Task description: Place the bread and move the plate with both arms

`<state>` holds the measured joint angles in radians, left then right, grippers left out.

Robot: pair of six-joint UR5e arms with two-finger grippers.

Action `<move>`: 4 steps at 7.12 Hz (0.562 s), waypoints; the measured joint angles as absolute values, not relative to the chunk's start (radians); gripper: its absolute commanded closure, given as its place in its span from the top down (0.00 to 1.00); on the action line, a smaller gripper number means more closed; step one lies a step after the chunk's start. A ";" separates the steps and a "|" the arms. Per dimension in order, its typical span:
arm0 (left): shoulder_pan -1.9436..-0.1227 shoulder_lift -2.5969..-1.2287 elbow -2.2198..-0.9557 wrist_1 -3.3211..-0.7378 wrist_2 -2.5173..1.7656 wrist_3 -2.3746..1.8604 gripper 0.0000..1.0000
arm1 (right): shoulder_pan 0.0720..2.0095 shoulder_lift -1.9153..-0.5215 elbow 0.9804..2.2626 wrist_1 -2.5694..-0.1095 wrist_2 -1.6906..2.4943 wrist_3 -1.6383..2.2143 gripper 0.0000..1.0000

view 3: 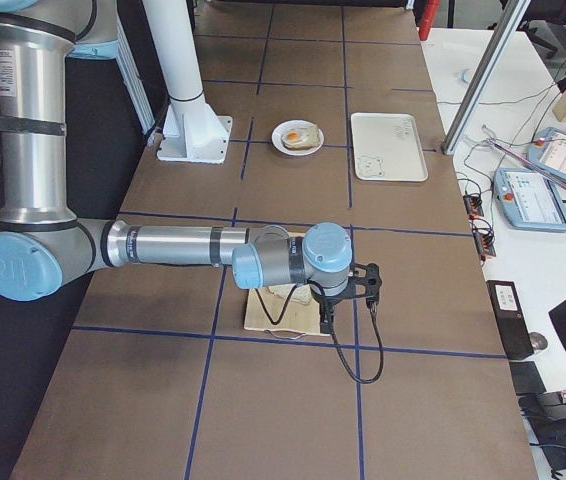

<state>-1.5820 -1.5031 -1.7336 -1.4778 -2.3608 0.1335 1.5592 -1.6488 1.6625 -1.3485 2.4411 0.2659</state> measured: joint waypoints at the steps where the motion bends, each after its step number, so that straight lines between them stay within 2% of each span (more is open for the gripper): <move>1: -1.582 -1.498 -1.741 -1.477 -2.361 0.131 1.00 | 1.522 -1.686 1.669 -1.227 2.443 0.390 1.00; 4: -1.583 -1.489 -1.758 -1.477 -2.361 0.129 1.00 | 1.320 -1.801 1.668 -0.877 2.398 0.733 1.00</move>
